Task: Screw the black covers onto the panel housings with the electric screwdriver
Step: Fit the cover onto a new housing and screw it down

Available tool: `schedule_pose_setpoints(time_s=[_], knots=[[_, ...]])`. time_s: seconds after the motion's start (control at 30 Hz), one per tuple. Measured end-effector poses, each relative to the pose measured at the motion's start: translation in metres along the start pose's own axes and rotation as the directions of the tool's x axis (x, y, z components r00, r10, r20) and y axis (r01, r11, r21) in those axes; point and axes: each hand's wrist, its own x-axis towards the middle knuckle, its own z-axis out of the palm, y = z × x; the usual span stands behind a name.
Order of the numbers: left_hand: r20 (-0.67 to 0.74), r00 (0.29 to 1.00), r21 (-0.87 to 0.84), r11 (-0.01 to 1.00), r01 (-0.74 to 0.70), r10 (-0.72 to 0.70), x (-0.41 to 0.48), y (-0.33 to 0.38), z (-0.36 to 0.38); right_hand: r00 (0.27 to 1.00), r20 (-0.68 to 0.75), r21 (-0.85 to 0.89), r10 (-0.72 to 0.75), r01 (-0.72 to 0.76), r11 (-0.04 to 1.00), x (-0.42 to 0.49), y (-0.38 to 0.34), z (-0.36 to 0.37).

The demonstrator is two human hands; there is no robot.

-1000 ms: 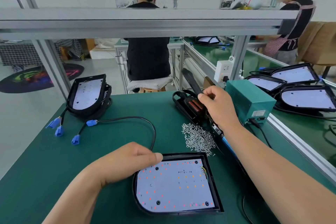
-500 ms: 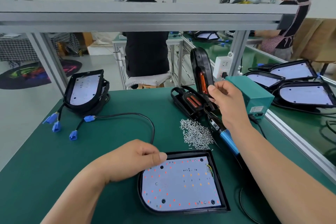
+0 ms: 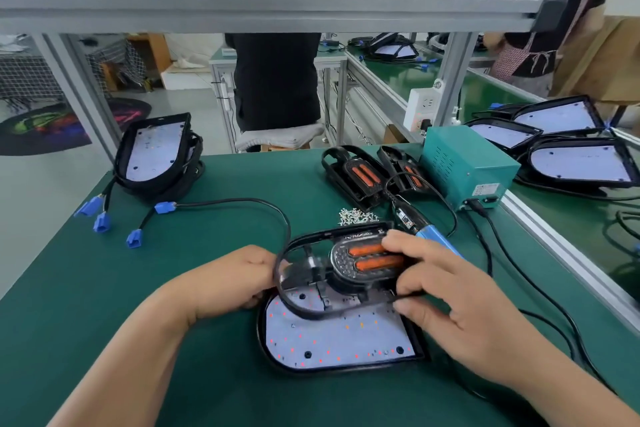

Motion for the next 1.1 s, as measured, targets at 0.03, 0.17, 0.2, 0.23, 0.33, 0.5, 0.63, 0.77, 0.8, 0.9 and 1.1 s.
schedule_pose_setpoints(time_s=[0.03,0.17,0.2,0.23,0.33,0.5,0.63,0.77,0.8,0.9,1.1], knots=[[0.001,1.000,-0.006,1.000,0.005,-0.005,0.000,0.000,0.000,1.000,0.017,-0.008,-0.016,0.016,1.000,-0.005,0.000,0.001],[0.019,0.999,-0.012,0.999,0.034,-0.034,0.000,-0.001,-0.002,0.997,0.061,-0.026,-0.041,0.043,0.999,-0.012,0.000,0.000],[0.020,0.999,-0.024,0.999,0.045,-0.045,-0.001,0.000,-0.002,0.997,0.063,-0.029,-0.041,0.043,0.999,-0.013,-0.001,0.000],[0.018,0.998,-0.039,0.998,0.058,-0.057,-0.001,0.000,-0.001,0.997,0.061,-0.028,-0.043,0.045,0.999,-0.014,-0.002,-0.001],[0.006,0.997,-0.065,0.995,0.081,-0.080,-0.002,-0.002,-0.002,0.997,0.047,-0.025,-0.066,0.067,0.997,-0.015,-0.005,-0.002],[0.009,0.996,-0.055,0.995,0.086,-0.086,-0.003,0.000,-0.002,0.995,0.025,-0.048,-0.094,0.095,0.994,-0.014,-0.011,-0.002],[0.004,0.996,-0.038,0.995,0.094,-0.094,-0.001,-0.001,-0.001,0.996,-0.019,-0.058,-0.090,0.089,0.994,-0.013,-0.018,0.000],[0.009,0.995,-0.048,0.994,0.096,-0.096,-0.002,0.001,0.000,0.996,-0.043,-0.048,-0.079,0.077,0.996,-0.012,-0.024,0.005],[0.009,0.995,-0.047,0.994,0.098,-0.098,-0.002,0.002,0.000,0.996,-0.033,-0.065,-0.083,0.081,0.995,-0.013,-0.025,0.007],[0.012,0.995,-0.034,0.995,0.098,-0.098,-0.003,0.003,0.001,0.994,0.019,-0.155,-0.109,0.111,0.982,-0.014,-0.026,0.008],[0.025,0.996,-0.012,0.996,0.086,-0.086,0.000,0.000,0.001,0.974,0.110,-0.256,-0.197,0.220,0.941,-0.013,-0.028,0.007]])
